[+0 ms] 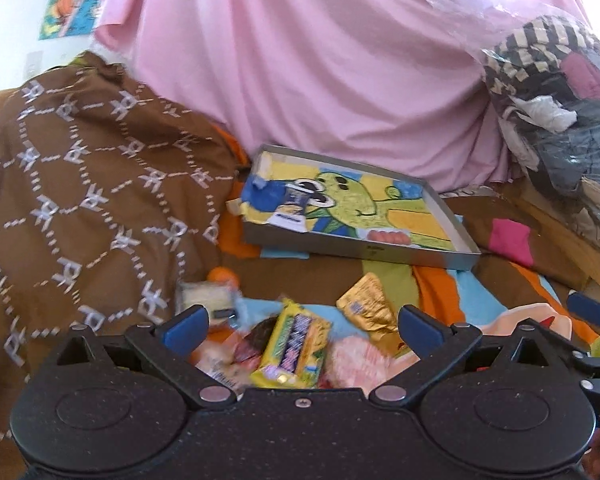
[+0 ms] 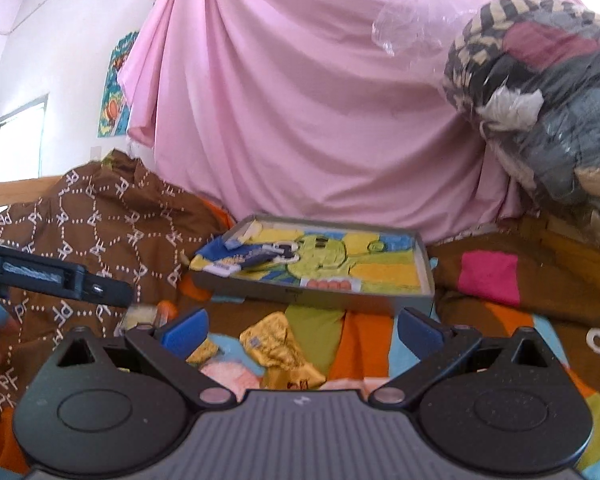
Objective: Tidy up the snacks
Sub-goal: 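Move both tools back over the remaining snacks on the blanket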
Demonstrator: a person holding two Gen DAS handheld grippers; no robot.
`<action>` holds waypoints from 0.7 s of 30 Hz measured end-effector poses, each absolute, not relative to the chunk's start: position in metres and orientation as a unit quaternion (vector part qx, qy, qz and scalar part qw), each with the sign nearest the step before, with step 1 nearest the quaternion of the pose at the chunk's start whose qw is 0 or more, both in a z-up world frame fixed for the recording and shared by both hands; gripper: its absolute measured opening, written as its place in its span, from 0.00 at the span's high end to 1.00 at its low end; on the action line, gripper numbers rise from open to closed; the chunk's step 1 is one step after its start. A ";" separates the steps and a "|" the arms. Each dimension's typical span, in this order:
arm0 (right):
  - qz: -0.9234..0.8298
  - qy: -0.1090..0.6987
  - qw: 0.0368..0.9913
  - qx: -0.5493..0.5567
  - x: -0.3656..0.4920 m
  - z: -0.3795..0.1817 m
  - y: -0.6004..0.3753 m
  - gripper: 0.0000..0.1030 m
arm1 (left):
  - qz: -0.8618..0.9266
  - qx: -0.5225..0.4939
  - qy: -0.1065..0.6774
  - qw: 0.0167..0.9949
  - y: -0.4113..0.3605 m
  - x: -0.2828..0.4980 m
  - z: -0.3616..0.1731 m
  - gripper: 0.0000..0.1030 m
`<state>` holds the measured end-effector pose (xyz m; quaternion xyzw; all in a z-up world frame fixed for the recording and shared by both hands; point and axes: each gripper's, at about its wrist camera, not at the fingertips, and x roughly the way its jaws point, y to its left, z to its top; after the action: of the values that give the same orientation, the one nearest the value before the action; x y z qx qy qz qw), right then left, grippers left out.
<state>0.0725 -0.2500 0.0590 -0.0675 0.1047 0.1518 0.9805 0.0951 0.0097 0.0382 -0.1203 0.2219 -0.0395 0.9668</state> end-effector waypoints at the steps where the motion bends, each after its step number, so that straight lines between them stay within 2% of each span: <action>1: 0.154 0.109 0.980 -0.069 0.073 0.057 -0.249 0.00 | -0.035 -0.121 0.221 0.967 0.012 0.091 0.036 0.02; 21: 0.173 0.219 0.957 -0.074 0.047 0.021 -0.233 0.00 | -0.002 -0.102 0.321 0.941 0.027 0.036 -0.013 0.03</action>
<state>0.0468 -0.2335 0.0213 -0.0738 0.2190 0.1735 0.9573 0.0356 0.0270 -0.0131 -0.1024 0.3212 -0.0022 0.9415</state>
